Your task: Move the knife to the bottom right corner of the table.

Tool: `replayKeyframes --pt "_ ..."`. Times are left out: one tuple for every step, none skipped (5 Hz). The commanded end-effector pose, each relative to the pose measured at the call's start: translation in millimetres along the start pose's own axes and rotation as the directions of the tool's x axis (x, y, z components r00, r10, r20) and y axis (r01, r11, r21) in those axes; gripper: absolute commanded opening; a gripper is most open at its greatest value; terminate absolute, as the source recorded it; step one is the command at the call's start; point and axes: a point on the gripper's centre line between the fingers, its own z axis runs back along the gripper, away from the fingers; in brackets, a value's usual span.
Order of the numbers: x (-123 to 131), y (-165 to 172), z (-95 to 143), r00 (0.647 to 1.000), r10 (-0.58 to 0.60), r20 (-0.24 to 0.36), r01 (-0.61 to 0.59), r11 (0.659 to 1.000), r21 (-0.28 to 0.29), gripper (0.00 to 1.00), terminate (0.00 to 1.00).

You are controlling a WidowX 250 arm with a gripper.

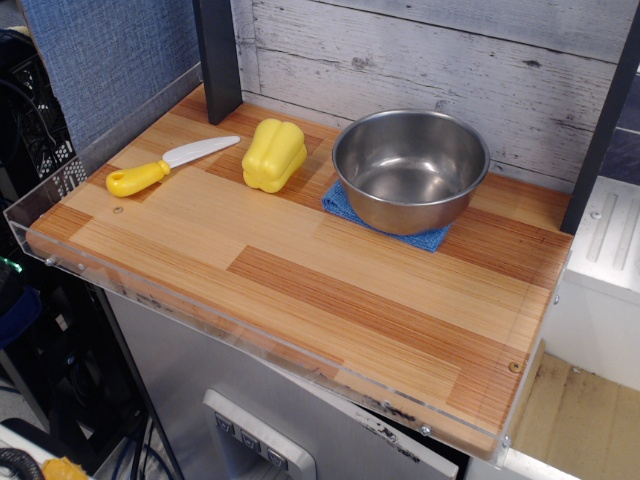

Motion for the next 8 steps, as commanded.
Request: replayKeyframes --pt "0 0 0 1.0 0.0 0.0 0.0 1.0 0.0 1.0 0.0" --pt "1 8 -1 1.0 0.017 -0.004 -0.017 0.999 0.027 1.0 0.0" --pt "-2 26 -5 1.0 0.023 -0.005 -0.022 0.996 0.084 1.0 0.0" --pt "-9 46 -14 1.0 0.014 -0.018 -0.012 0.994 0.108 1.0 0.0" --pt "-17 57 -26 0.999 0.016 -0.041 -0.012 0.995 0.096 1.0 0.0" --pt "-24 71 -50 0.996 0.005 -0.086 0.001 0.998 0.067 1.0 0.0" --pt "-27 86 -71 0.992 -0.009 -0.124 0.014 0.999 0.037 1.0 0.0" --pt "-24 104 -89 0.988 -0.043 -0.149 0.045 0.999 0.012 1.0 0.0"
